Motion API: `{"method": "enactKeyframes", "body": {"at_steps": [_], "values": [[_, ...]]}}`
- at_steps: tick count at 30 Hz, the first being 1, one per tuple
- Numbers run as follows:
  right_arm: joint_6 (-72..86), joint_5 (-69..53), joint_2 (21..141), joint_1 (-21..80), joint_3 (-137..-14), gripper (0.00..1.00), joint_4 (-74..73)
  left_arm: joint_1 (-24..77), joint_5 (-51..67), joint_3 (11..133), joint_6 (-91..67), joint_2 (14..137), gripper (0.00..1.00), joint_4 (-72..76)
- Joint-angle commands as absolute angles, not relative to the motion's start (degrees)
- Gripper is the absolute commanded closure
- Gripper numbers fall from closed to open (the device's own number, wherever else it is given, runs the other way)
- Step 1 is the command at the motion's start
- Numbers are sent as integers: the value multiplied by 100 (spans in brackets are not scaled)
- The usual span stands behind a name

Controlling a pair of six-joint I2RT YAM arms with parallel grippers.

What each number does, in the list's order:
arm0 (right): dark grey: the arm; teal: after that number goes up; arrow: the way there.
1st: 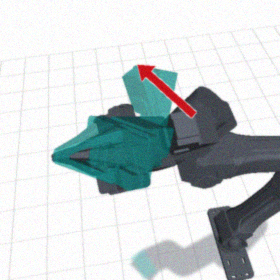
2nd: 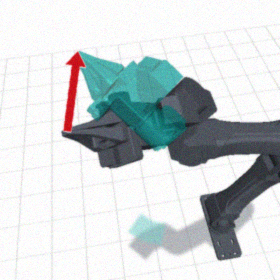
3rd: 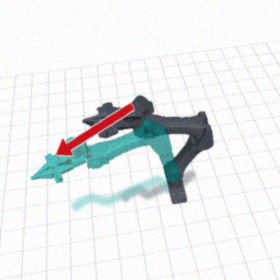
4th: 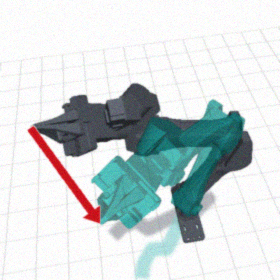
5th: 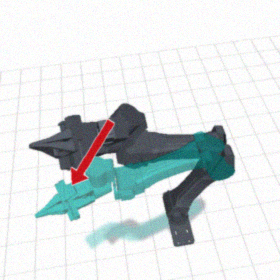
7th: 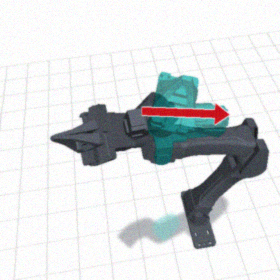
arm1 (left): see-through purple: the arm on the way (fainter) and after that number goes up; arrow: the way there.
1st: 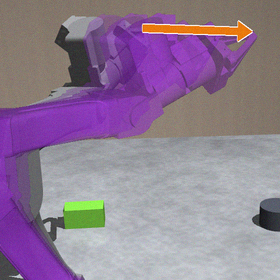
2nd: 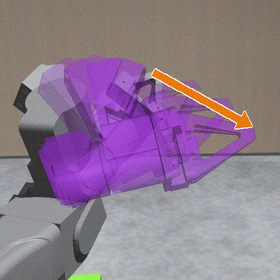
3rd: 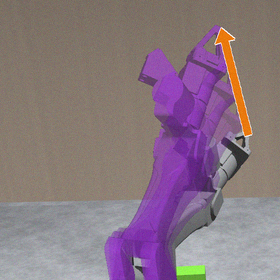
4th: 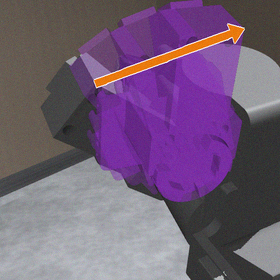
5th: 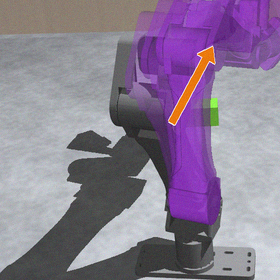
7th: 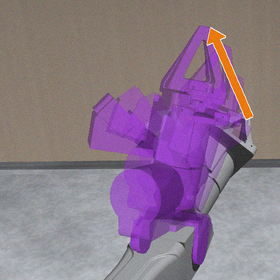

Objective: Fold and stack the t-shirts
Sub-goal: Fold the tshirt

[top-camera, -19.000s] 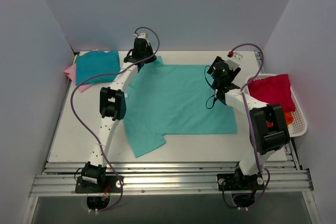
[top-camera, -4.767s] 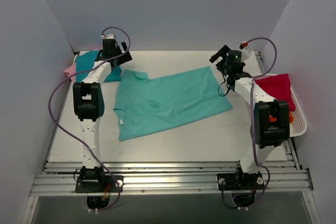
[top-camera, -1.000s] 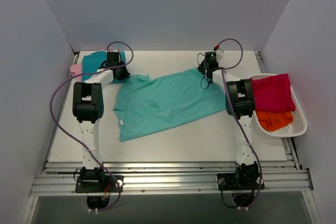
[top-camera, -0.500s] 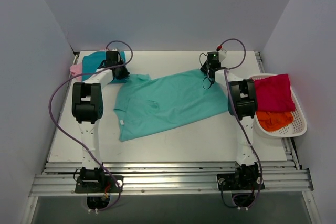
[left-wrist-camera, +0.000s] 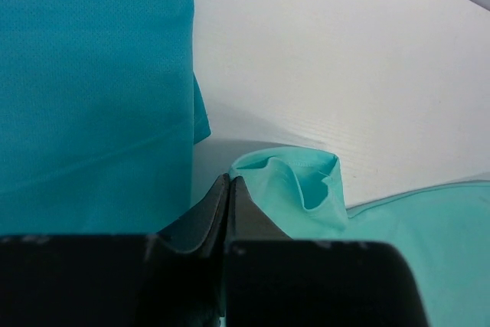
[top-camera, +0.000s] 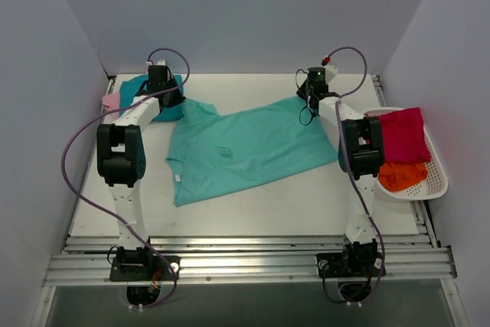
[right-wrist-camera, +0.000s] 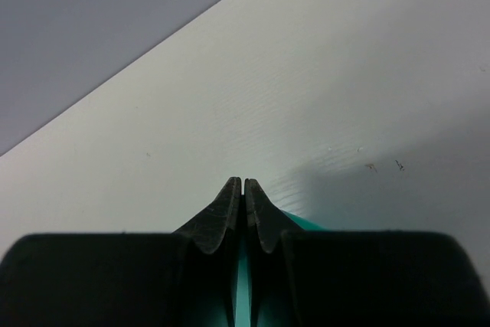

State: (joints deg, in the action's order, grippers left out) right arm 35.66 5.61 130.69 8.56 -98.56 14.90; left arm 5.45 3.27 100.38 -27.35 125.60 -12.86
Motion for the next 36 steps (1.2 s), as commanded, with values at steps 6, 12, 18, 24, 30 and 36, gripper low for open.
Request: {"method": "enactKeyframes", "body": {"at_steps": [6,12,18,24,30,36], "values": [[3445,835,12358,817,-9405,100,1459,501,123,9450,-2637,11646,98,-1125],[3437,940,12050,817,-8896,100,1494,527,70,8852,-2637,11075,98,-1037],[3463,1002,11514,809,-8211,100,1599,624,53,8148,-2654,10363,98,-984],[3507,1055,10960,817,-7665,100,1696,852,-202,7471,-2680,9686,98,-967],[3638,1090,10696,817,-7155,100,1802,1335,-658,6831,-2681,9106,98,-993],[3788,1230,10468,817,-6549,100,1968,1731,-975,6083,-2768,8570,98,-984]]}}
